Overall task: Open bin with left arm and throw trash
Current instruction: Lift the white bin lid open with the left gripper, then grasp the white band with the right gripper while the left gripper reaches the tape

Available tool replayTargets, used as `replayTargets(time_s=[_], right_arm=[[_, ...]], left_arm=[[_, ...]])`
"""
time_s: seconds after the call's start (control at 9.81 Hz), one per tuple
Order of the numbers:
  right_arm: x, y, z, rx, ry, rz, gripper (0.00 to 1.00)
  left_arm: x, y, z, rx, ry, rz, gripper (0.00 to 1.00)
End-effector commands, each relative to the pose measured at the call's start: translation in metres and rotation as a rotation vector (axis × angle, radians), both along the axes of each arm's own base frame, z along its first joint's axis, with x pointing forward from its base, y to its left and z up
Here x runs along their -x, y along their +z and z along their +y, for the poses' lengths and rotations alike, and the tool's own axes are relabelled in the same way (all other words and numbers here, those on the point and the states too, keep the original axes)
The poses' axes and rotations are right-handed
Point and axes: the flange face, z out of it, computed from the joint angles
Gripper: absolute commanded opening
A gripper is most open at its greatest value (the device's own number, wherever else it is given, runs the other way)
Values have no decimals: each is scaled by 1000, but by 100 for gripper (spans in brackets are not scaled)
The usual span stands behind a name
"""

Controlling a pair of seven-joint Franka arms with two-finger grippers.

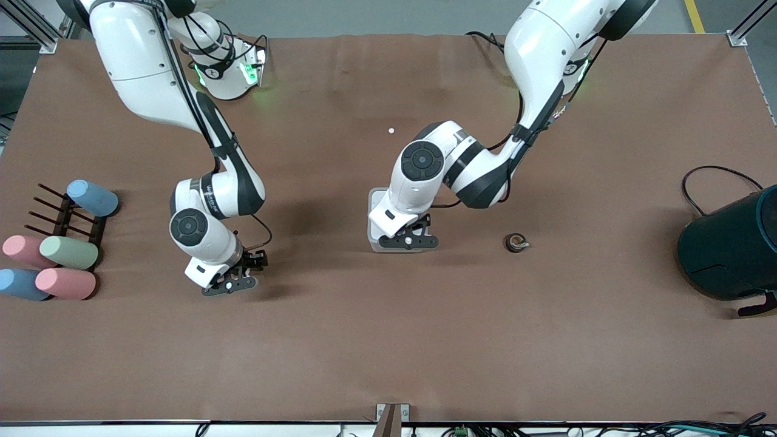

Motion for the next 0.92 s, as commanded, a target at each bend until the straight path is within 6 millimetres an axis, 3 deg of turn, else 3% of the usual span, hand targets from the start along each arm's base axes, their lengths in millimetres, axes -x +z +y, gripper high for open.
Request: replayTargets(time_s=[0.0,0.1,0.2,0.31,0.41,0.61,0.71,0.82], right_arm=[[-3,-1,-1,-2,10,-9,40],[-3,-1,0,-3,11,-10,34],[-3,-1,-1,-4,8,-10,29],[-4,0,-1,-6,4,-12,21],[-4,2,-1,-9,0,-14,17],[-4,8,0,-13,-8,-7,10],[-5,20,4,-20,-8,-10,10],[-3,35,14,-61,-28,4,10]], left_arm=[[-18,68,42,-77,-32,5,0],[-18,108,65,-108,-93,6,0],[-26,129,100,-142,-154,31,0],[-34,133,130,-172,-211,76,1],[-51,122,166,-201,-221,97,5],[-72,87,211,-279,-191,111,32],[-73,67,226,-253,-166,106,59],[-79,42,251,-228,-146,86,71]])
